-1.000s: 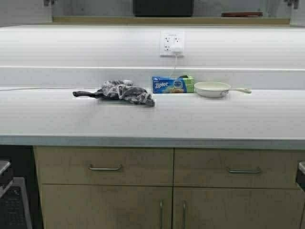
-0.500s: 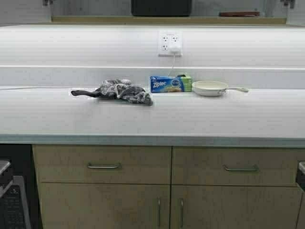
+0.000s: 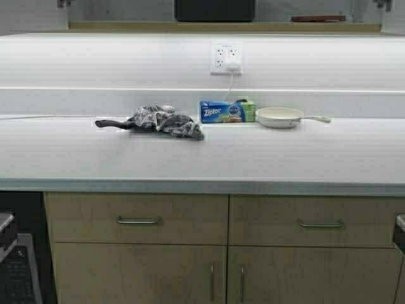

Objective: Open the cabinet, put the pot inside, then close it

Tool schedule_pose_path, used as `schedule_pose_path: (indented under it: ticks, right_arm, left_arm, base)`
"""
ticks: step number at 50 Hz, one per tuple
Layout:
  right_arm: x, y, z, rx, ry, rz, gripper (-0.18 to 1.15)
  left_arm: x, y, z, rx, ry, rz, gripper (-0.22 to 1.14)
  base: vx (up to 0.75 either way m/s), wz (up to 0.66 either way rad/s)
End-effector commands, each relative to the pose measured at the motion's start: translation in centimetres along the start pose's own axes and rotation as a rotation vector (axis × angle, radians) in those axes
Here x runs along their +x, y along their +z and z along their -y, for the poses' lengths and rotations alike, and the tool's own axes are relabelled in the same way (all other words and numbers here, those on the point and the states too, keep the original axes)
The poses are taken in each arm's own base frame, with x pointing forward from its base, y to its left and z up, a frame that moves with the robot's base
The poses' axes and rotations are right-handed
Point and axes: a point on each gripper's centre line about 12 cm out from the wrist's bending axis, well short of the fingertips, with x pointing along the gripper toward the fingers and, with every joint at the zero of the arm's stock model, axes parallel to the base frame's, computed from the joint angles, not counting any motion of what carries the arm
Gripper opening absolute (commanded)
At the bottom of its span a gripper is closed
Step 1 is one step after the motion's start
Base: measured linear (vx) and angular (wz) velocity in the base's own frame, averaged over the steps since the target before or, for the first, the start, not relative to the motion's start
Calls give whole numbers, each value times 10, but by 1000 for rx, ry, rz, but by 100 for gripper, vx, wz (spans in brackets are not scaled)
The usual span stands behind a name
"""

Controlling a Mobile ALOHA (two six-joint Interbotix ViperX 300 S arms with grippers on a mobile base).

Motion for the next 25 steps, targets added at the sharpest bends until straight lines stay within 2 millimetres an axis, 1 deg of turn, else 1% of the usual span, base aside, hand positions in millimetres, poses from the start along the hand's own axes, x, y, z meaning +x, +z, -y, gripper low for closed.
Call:
schedule_pose_path:
  ticks: [1, 3, 5, 9, 14, 16, 21, 25]
  right_arm:
    - [-14, 12, -27, 4, 78, 42, 7]
    - [-19, 12, -37, 1, 107, 44, 7]
    - [-27, 12, -52, -1, 152, 46, 7]
    - [-40, 9, -74, -8, 221, 43, 7]
    - [-61, 2, -94, -16, 296, 37, 7]
    - [-71, -1, -101, -18, 326, 34, 7]
    - [-100, -14, -112, -28, 398, 23, 7]
    - [-124, -29, -112, -41, 438, 14, 7]
  left_arm:
    - [-9, 8, 21, -4, -54, 14, 4]
    - [-14, 7, 29, -6, -75, 10, 4]
    - [-19, 5, 37, -6, -97, 6, 4]
    - [-32, 2, 59, -4, -157, 2, 4]
    - [-57, 1, 80, -5, -225, 5, 4]
    - [-72, 1, 87, -4, -254, 7, 4]
    - [-106, -7, 93, 11, -306, -15, 4]
    - [-131, -16, 88, 21, -320, -35, 4]
  base:
    - [-1, 0]
    - [-1, -1]
    - [0, 0]
    - [0, 0]
    - [0, 0]
    - [0, 0]
    - [0, 0]
    - [1, 0]
